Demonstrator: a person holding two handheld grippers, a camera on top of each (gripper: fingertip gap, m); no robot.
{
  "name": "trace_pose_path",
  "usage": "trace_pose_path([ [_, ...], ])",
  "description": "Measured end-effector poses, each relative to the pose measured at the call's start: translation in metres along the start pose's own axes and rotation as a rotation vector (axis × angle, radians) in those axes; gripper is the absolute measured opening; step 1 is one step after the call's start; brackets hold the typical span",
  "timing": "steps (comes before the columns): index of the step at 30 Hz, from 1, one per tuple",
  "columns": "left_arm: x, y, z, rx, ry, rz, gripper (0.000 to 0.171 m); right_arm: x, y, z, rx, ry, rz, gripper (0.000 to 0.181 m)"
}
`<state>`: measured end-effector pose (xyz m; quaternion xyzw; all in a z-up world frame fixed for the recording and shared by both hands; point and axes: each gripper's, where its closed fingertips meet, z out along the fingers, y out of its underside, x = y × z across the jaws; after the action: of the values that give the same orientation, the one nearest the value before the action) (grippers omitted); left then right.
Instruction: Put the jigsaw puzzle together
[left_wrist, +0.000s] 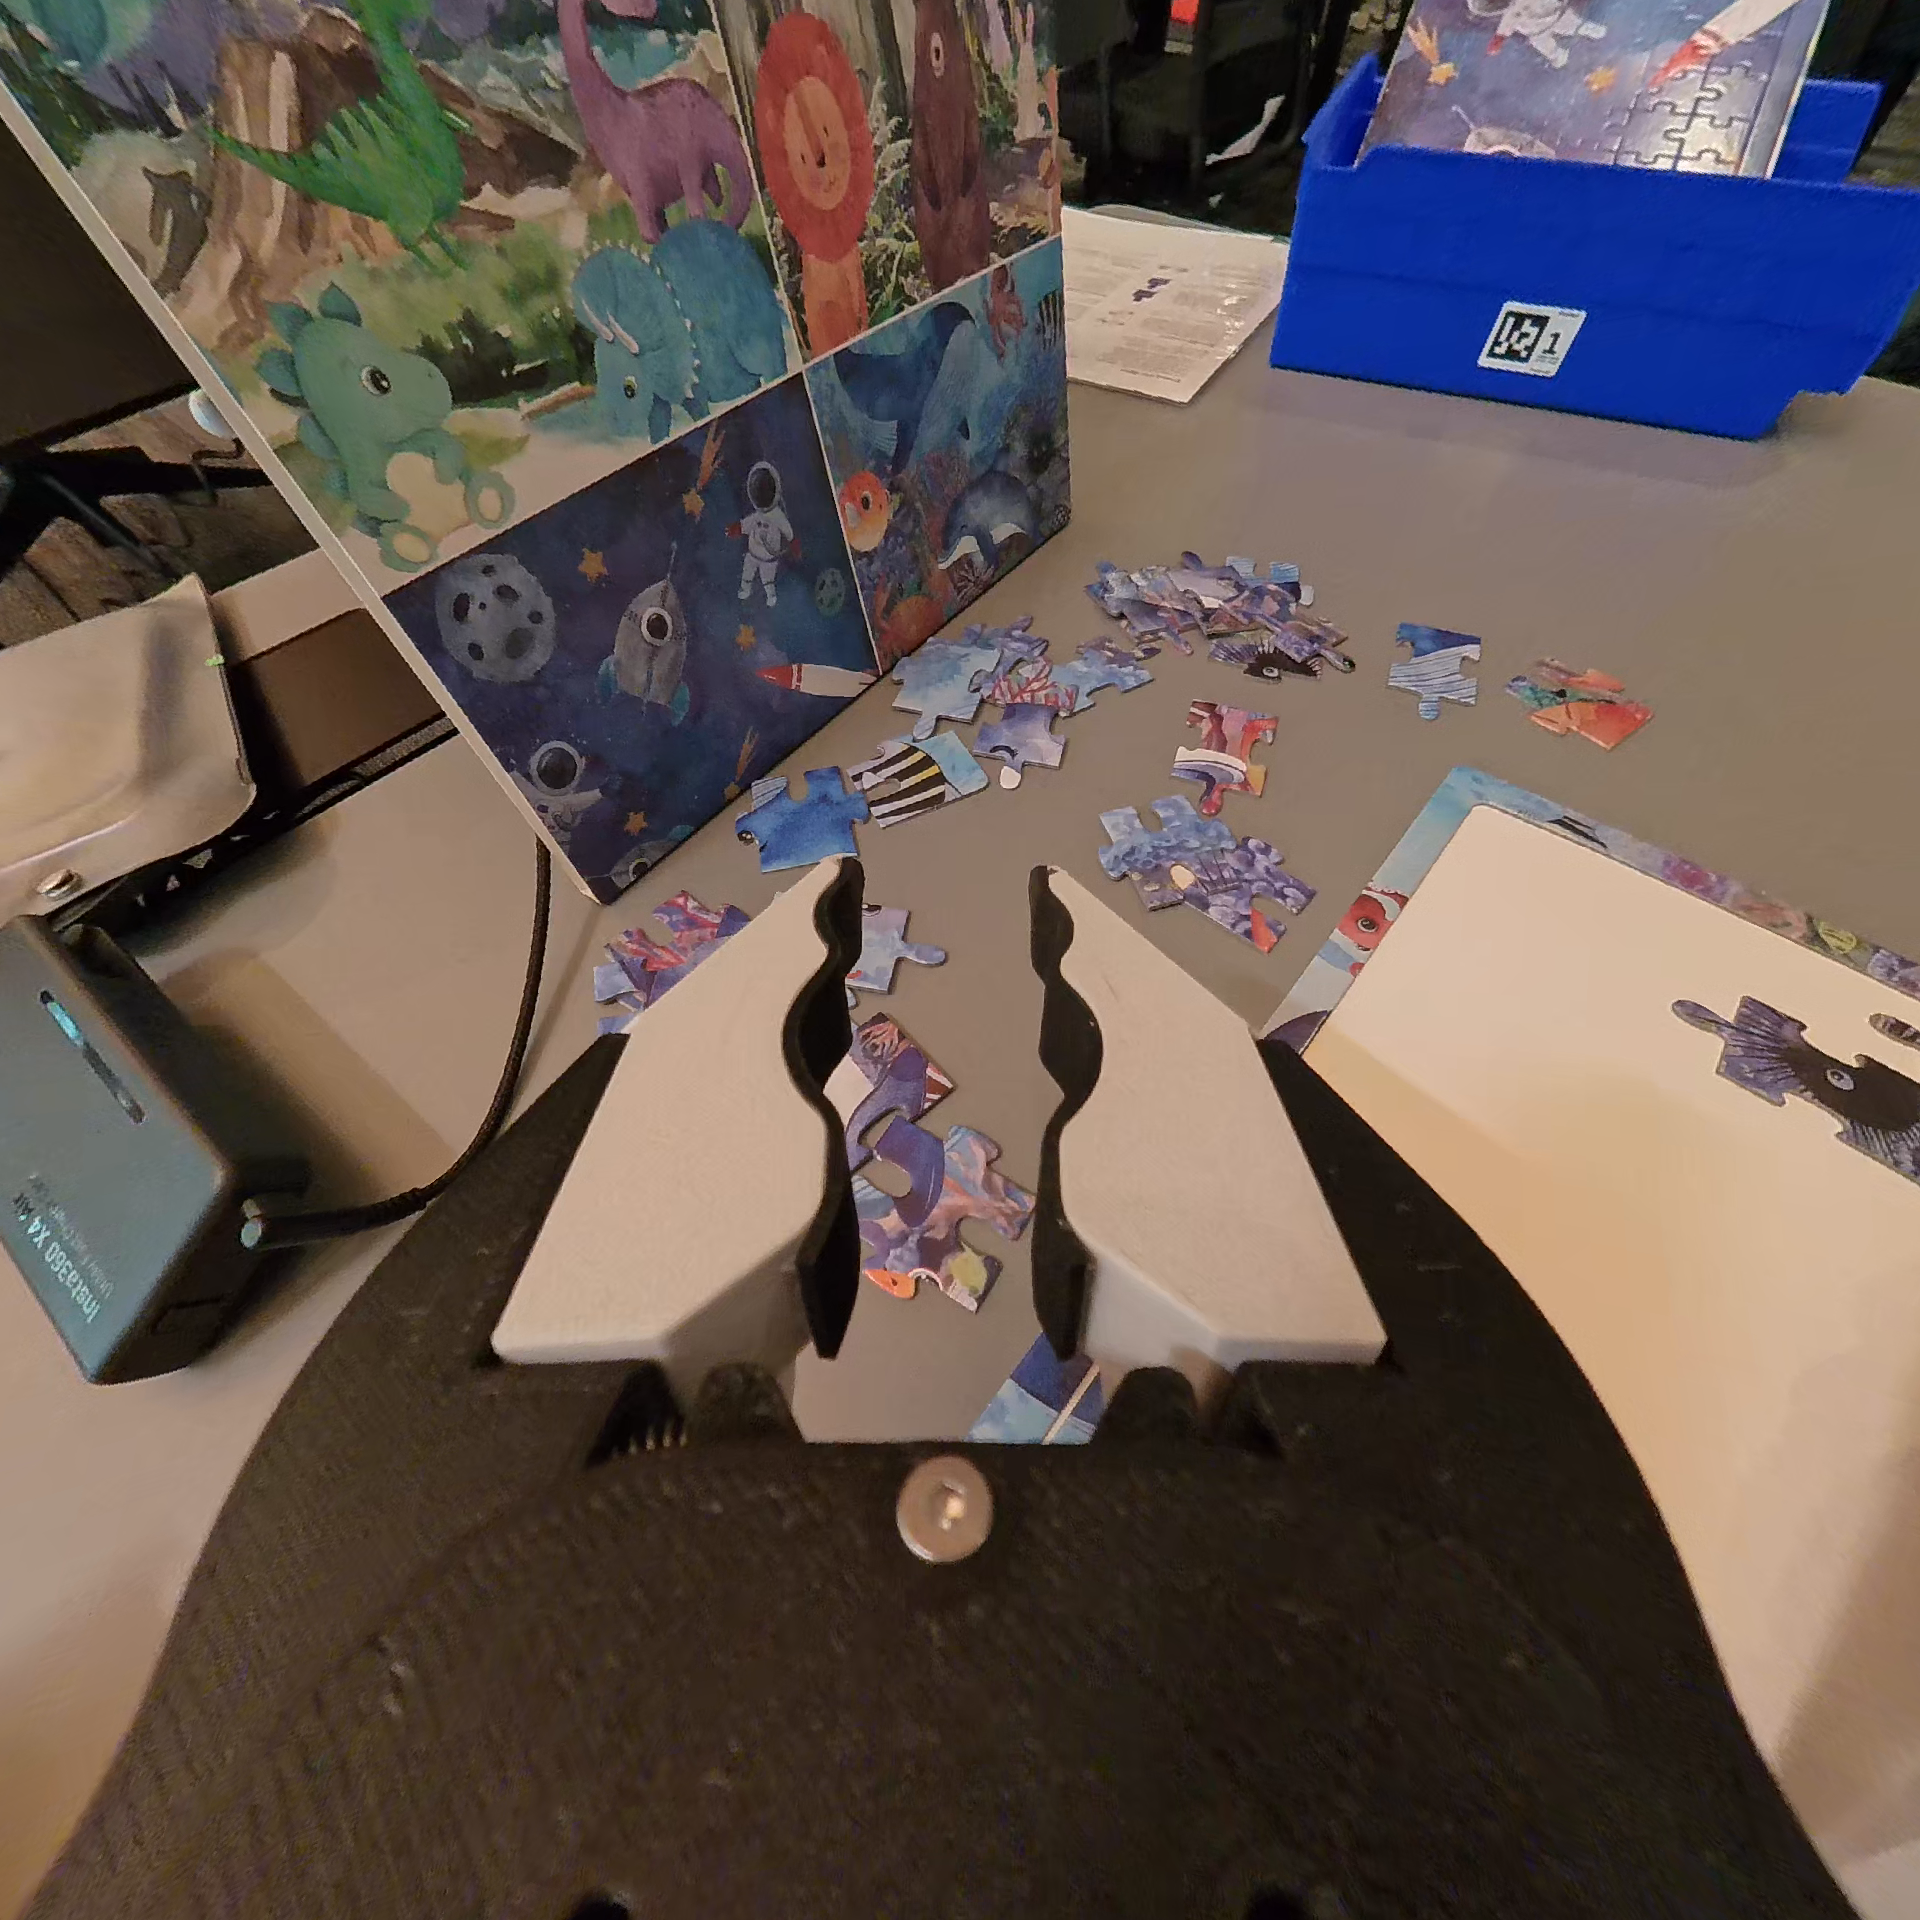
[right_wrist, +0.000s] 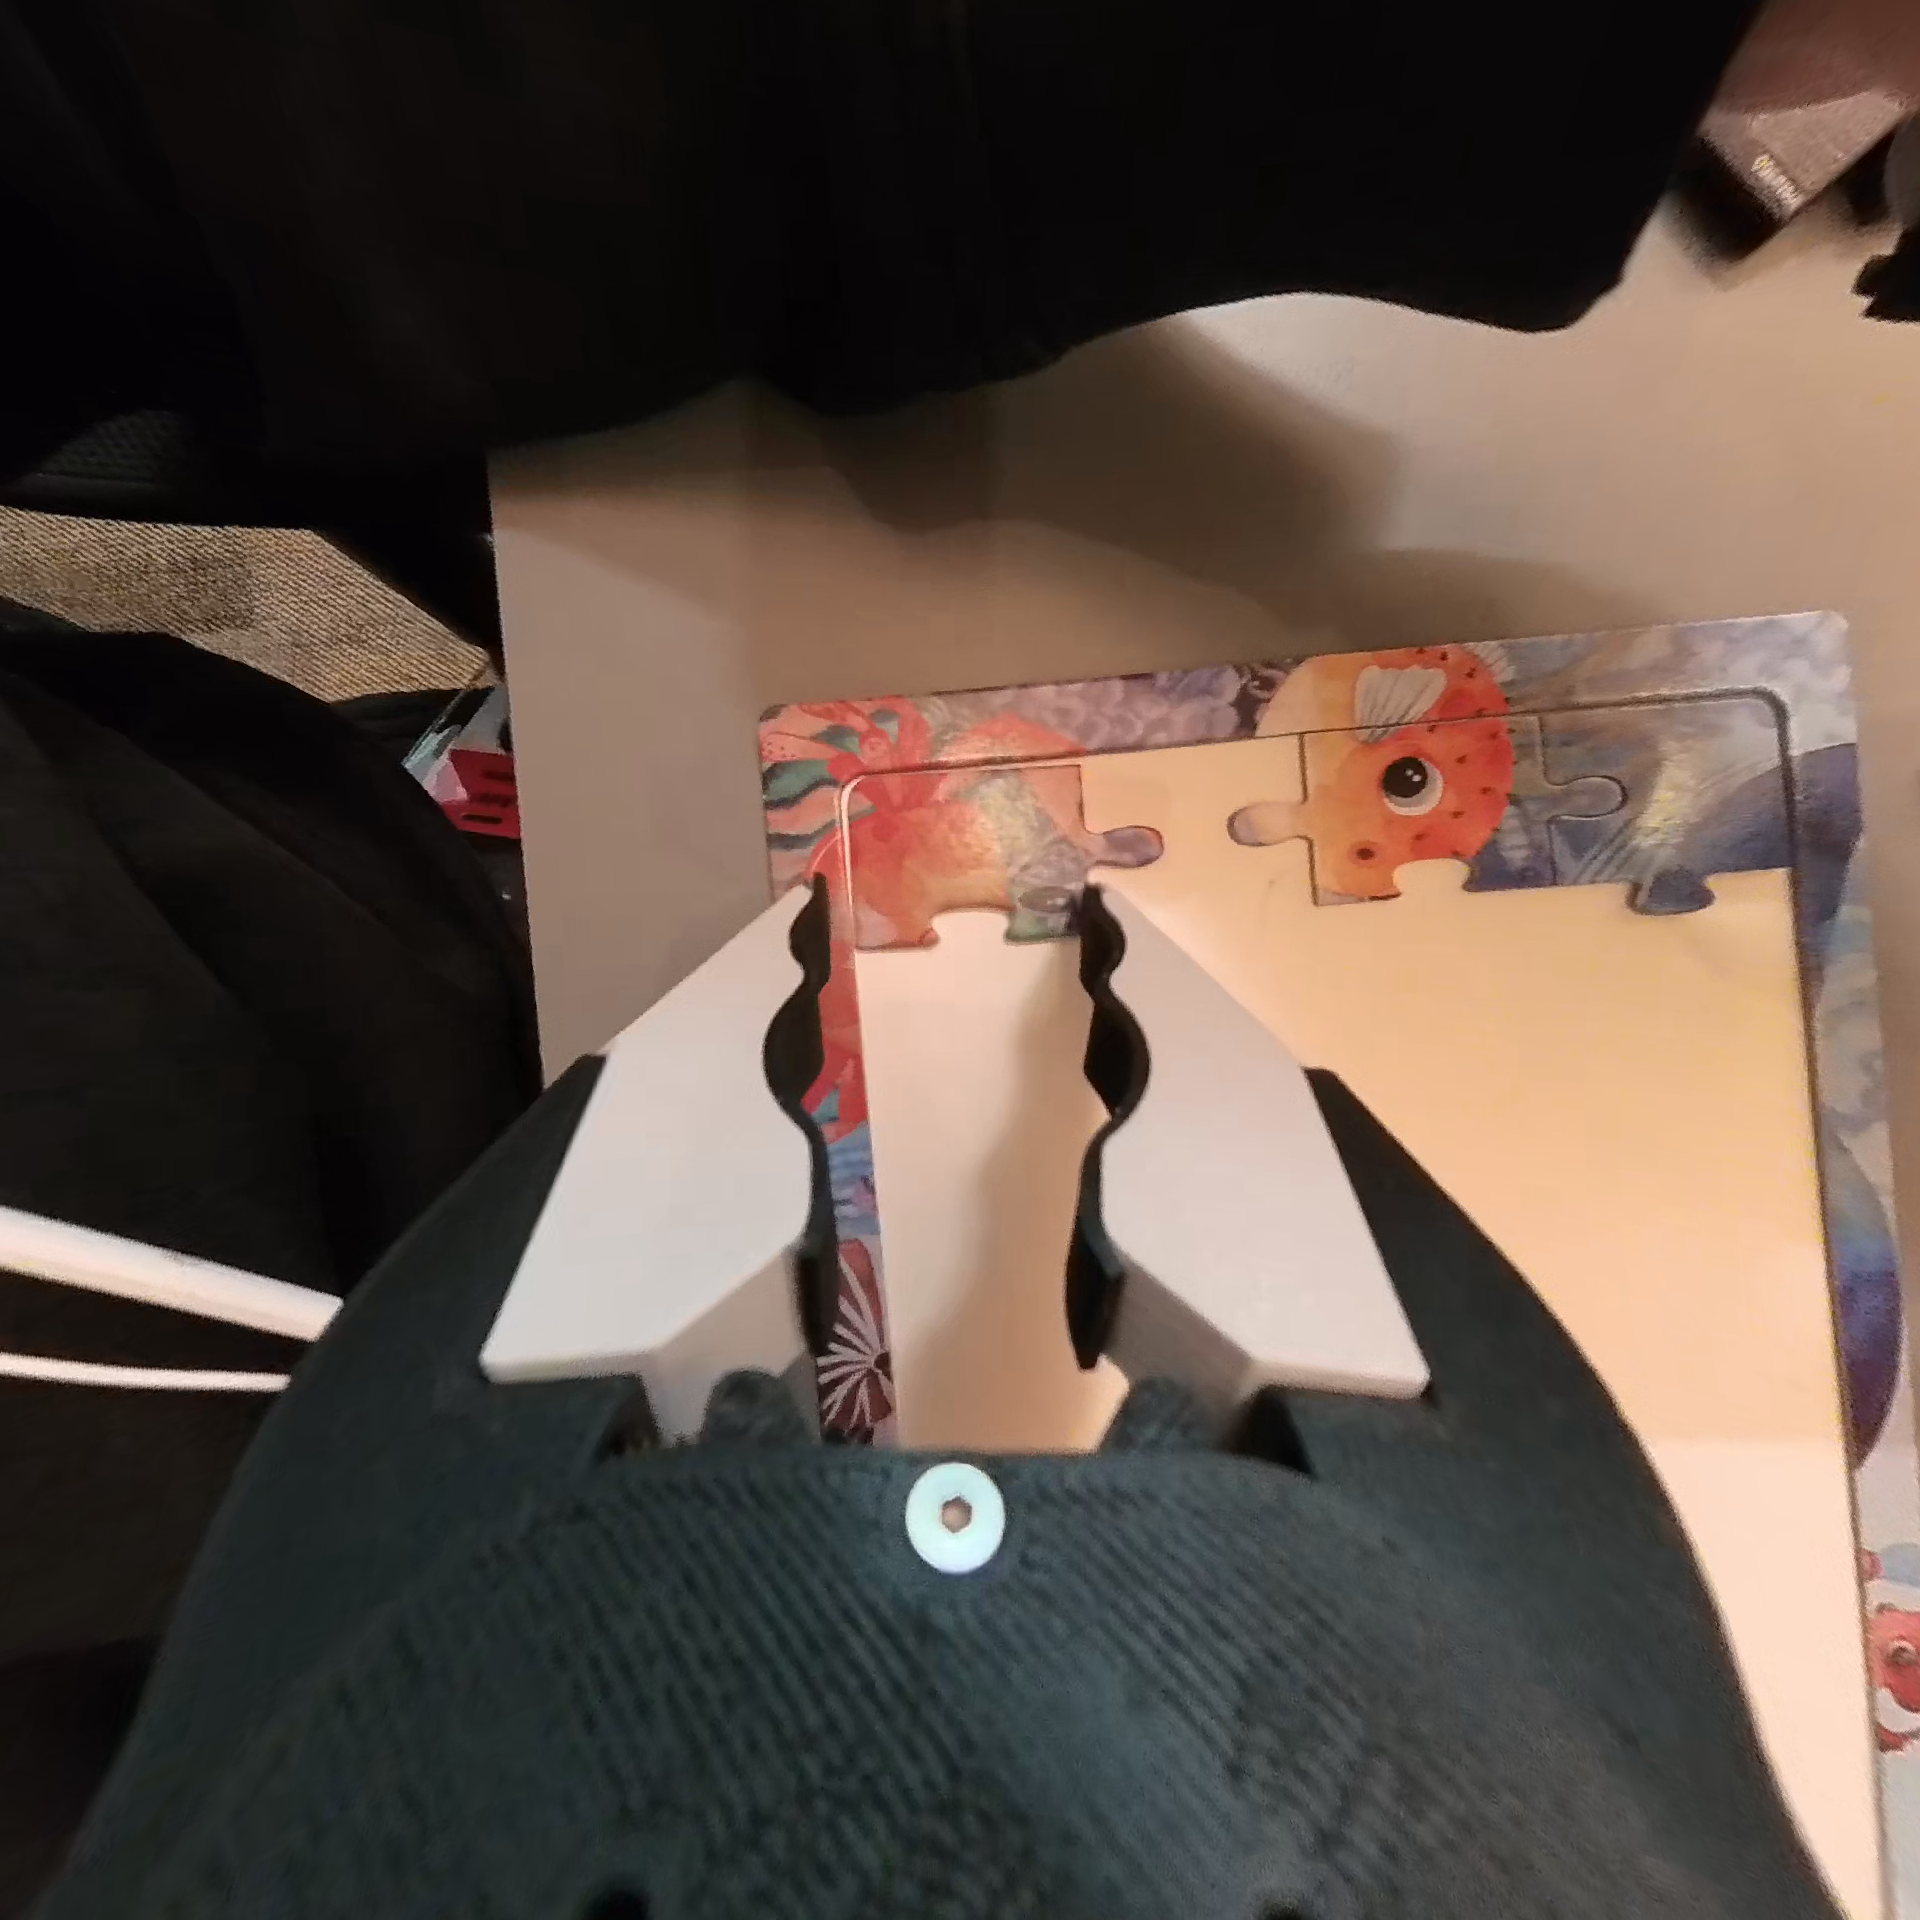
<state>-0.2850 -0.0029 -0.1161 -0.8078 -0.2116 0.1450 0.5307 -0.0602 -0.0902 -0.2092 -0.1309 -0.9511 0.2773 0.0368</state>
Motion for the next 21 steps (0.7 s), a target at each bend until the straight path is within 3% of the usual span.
trace_pose_path([
  [5, 0.0, 0.0, 0.0, -0.001, 0.0, -0.001, 0.03, -0.013, -0.005, -0.001, 0.055, -0.131, 0.069, 0.086],
  [8, 0.0, 0.001, 0.0, -0.002, 0.001, 0.0, 0.03, -0.021, -0.004, 0.002, 0.058, -0.144, 0.055, 0.095],
  [13, 0.0, 0.001, 0.001, -0.004, 0.002, -0.001, 0.03, -0.016, 0.001, 0.007, 0.025, 0.01, -0.037, 0.078],
  [18, 0.0, 0.002, 0.001, -0.006, 0.003, -0.001, 0.03, -0.018, 0.0, 0.007, 0.042, 0.012, -0.036, 0.072],
  [21, 0.001, 0.001, 0.001, -0.005, 0.001, 0.002, 0.03, -0.015, -0.002, 0.007, 0.05, 0.028, -0.037, 0.059],
])
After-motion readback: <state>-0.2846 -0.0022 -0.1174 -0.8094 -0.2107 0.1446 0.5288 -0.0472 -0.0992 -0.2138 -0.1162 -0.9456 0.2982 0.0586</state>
